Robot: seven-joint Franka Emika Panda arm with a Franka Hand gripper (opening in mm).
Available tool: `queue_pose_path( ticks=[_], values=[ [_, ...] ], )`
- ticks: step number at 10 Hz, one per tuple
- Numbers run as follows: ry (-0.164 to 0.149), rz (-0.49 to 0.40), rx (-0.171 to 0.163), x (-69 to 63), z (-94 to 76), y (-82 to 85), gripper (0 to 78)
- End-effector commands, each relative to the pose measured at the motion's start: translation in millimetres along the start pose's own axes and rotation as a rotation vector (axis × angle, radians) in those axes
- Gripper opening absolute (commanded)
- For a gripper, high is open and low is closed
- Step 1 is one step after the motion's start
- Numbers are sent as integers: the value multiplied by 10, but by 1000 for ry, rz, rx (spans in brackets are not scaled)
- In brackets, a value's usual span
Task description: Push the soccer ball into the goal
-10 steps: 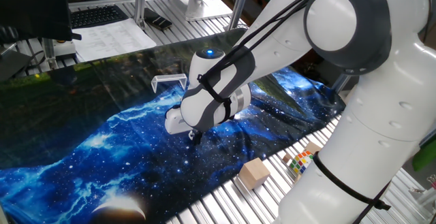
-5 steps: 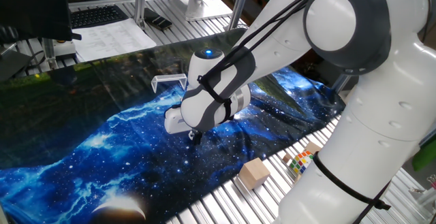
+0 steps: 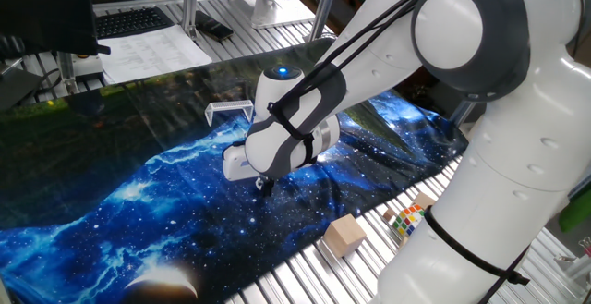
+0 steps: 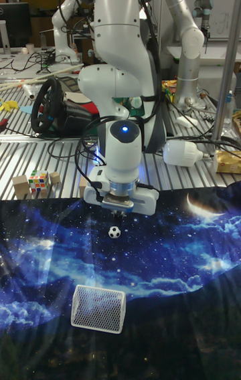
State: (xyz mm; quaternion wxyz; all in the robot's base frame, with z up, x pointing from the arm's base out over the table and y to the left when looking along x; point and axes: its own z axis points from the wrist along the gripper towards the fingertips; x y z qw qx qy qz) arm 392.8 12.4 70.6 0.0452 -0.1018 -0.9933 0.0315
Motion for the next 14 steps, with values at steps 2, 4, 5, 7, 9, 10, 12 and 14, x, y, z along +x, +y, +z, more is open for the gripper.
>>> queue_pose_path(
  ticks=[2, 4, 5, 7, 9, 10, 12, 14],
  values=[
    [0, 57, 3, -7, -7, 1, 0],
    [-2, 53, 5, -7, -7, 1, 0],
    [-2, 53, 5, -7, -7, 1, 0],
    [1, 67, 1, -7, -7, 1, 0],
    [3, 72, 1, -7, -7, 1, 0],
    [19, 72, 0, -7, -8, 0, 0],
    [12, 74, 1, -7, -11, -1, 0],
    [13, 70, -1, -5, -10, 0, 0]
  ],
)
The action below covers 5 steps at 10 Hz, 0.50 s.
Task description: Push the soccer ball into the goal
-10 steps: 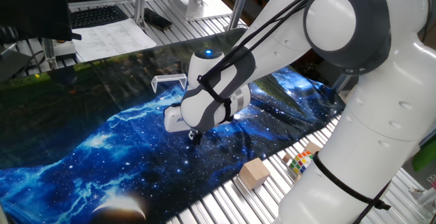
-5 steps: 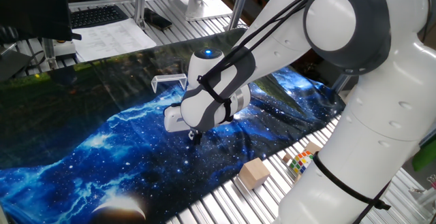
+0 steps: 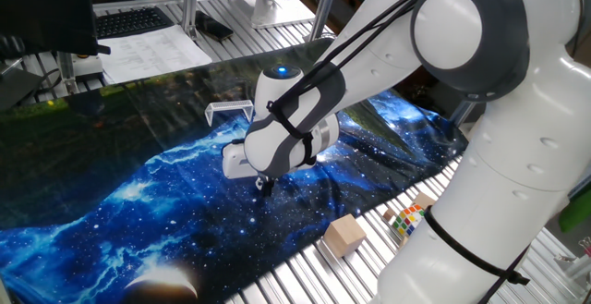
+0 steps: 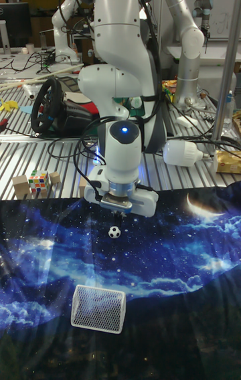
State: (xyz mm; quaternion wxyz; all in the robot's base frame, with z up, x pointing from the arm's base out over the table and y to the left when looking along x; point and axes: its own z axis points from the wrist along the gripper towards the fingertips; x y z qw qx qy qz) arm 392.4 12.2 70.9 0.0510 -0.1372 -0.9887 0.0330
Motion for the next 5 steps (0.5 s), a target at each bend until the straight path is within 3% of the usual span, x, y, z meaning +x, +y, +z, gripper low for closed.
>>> queue_pose_path(
  ticks=[1, 5],
  values=[
    [0, 3, -3, -8, -7, 4, 0],
    [6, 8, 1, -9, -8, 3, 0]
  ],
)
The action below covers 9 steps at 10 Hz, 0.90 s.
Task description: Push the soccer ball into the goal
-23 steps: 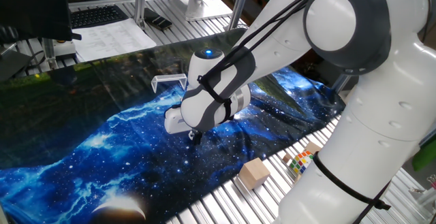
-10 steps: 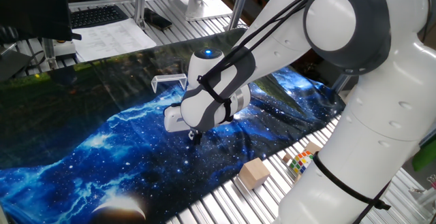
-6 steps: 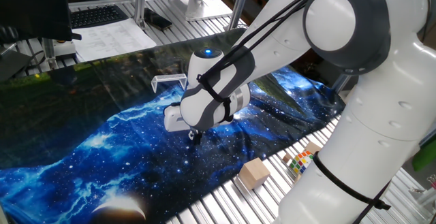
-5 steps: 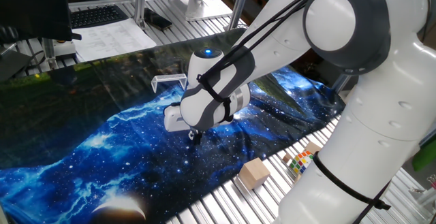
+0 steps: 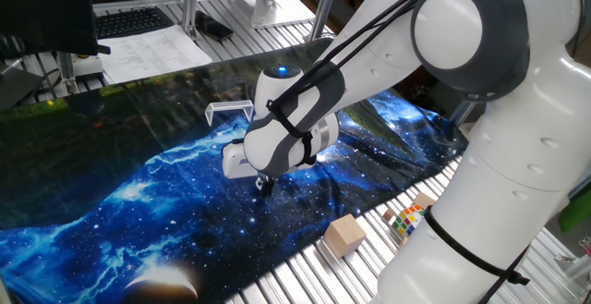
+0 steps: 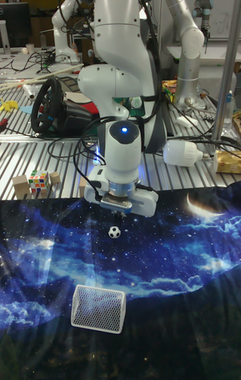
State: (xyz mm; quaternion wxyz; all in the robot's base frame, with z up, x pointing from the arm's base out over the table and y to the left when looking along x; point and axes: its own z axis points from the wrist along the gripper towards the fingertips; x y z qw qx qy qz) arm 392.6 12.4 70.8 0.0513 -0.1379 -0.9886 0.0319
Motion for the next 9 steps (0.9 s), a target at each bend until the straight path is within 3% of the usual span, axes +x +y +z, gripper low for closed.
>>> queue_pose_path(
  ticks=[1, 6, 9],
  values=[
    [11, 18, 4, -8, -7, -1, 0],
    [-20, 38, -11, -8, -7, -1, 0],
    [0, 78, -37, -8, -7, -1, 0]
  ],
)
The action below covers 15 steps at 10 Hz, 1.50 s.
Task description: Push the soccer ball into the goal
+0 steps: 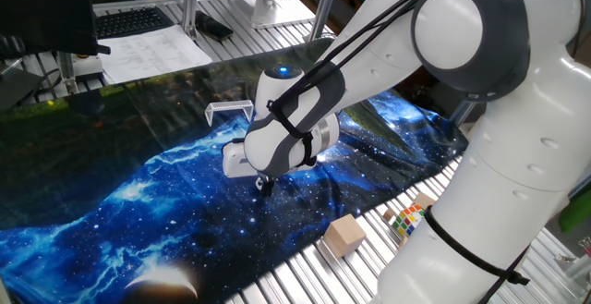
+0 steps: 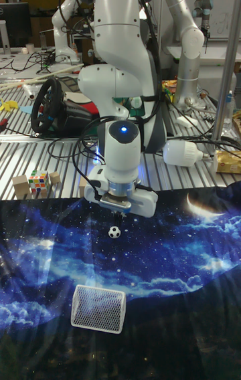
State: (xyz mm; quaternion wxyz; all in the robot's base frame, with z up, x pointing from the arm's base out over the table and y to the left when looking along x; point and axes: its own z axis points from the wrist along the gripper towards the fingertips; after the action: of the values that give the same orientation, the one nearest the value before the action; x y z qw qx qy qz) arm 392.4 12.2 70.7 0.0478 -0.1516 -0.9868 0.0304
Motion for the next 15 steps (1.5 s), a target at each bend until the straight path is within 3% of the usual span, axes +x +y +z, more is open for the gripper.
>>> queue_pose_path(
  ticks=[1, 6, 15],
  values=[
    [5, 54, -27, -9, -9, 1, 0],
    [4, 28, -48, -9, -9, 1, 0],
    [27, 51, -49, -9, -9, 1, 0]
  ],
)
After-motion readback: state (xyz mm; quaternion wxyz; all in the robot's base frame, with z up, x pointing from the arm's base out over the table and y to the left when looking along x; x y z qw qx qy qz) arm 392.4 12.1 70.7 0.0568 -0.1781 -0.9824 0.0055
